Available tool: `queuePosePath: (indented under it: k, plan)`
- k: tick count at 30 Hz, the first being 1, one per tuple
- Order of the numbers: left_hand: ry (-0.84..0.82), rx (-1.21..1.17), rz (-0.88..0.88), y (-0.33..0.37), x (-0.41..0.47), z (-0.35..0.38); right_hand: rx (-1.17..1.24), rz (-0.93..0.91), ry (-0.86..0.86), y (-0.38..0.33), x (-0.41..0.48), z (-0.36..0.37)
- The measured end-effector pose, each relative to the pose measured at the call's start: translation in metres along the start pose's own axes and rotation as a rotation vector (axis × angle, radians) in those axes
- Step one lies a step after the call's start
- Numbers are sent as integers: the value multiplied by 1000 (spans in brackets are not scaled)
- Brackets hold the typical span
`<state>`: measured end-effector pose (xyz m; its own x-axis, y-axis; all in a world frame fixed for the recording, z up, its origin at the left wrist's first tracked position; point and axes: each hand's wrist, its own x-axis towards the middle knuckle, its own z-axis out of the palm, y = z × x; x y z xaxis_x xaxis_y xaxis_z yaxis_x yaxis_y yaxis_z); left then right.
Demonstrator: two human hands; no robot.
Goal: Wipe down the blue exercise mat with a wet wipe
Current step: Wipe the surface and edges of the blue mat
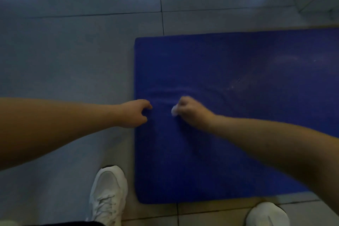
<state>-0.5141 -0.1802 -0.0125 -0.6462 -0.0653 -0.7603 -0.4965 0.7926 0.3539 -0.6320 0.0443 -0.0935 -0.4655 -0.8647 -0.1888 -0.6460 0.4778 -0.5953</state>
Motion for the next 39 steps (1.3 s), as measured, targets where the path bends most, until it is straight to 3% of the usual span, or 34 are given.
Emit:
queuePosePath:
  k: [2, 4, 8, 12, 16, 18, 20, 25, 30, 34, 39]
  plan:
    - [-8, 9, -3, 1, -3, 6, -86, 245, 189, 34, 16, -30]
    - [-8, 11, -2, 2, -7, 10, -92, 479, 265, 59, 26, -51]
    - [1, 15, -11, 6, -14, 18, -30, 549, 386, 58, 21, -39]
    - [29, 11, -27, 16, -21, 25, 109, 442, 294, -2, -1, 6]
    - [61, 4, -30, 29, -30, 39, 147, 170, 75, -54, -48, 49]
    - [63, 10, -33, 34, -36, 45, 39, -6, -2, -50, -59, 53]
    - [62, 17, -38, 37, -41, 51, 9, 39, -10, -27, -59, 39]
    - [42, 59, -50, 38, -55, 60, -184, 363, 83, 34, -65, -17]
    - [0, 119, -46, 50, -54, 57, -66, 479, 178, 13, -80, -5]
    - [-15, 177, -17, 65, -52, 55, -44, 470, 138, -28, -94, 21]
    - [-49, 257, 14, 84, -62, 44, -129, 128, -141, -48, -123, 51]
